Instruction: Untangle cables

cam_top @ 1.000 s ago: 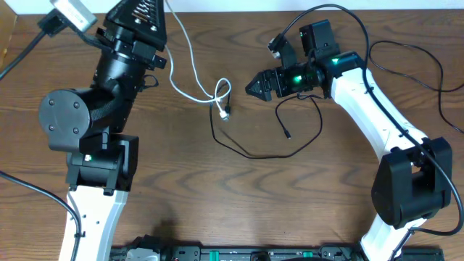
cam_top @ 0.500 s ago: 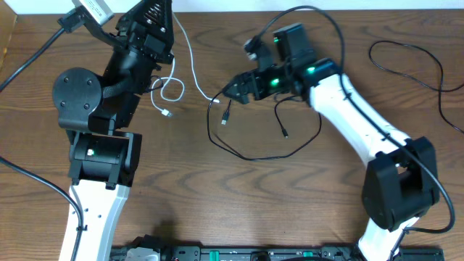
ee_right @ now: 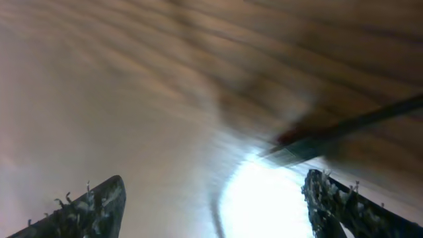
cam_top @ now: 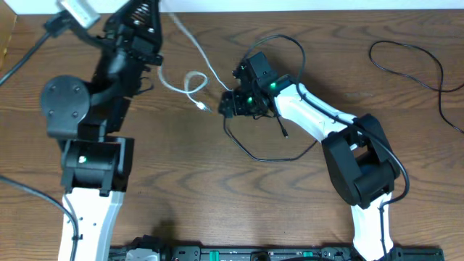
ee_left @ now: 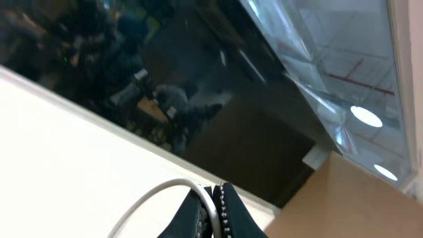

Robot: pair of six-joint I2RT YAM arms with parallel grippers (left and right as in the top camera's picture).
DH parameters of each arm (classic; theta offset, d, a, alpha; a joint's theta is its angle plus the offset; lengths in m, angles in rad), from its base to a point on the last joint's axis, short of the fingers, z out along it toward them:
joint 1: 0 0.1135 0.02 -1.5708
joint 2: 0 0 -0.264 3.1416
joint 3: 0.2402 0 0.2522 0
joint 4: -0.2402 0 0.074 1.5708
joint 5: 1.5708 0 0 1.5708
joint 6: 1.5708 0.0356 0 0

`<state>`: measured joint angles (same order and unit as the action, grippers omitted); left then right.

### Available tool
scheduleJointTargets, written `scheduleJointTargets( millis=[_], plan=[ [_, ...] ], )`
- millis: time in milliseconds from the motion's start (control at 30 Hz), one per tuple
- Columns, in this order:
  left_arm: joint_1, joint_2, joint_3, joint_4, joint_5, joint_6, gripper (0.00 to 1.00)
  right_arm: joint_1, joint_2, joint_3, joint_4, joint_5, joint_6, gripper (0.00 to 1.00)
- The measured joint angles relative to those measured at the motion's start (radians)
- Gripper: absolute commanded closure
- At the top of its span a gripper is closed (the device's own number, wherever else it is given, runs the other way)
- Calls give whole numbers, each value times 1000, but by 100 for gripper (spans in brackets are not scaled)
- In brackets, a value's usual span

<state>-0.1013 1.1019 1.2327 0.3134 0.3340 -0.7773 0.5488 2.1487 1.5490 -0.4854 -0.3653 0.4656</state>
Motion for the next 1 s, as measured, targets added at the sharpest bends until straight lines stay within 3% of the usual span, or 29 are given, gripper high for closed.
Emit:
scheduleJointTargets(
  millis=[233,367,533,700,1000],
  plan=[
    [47,-37,0,-22,4,0,93,-127,-1,0,-24,-36,-28,16],
    [47,-23,0,-73,39,18,93,-161,-42,-1,-41,-187,-193,7],
    [47,3,0,-91,163,46,93,-152,-272,-4,-48,-315,-370,2],
    [47,57,0,-97,294,51,93,-158,-467,1,-19,-378,-461,4],
    [47,131,0,-95,454,-16,93,-154,-437,2,179,-684,-581,5]
  ],
)
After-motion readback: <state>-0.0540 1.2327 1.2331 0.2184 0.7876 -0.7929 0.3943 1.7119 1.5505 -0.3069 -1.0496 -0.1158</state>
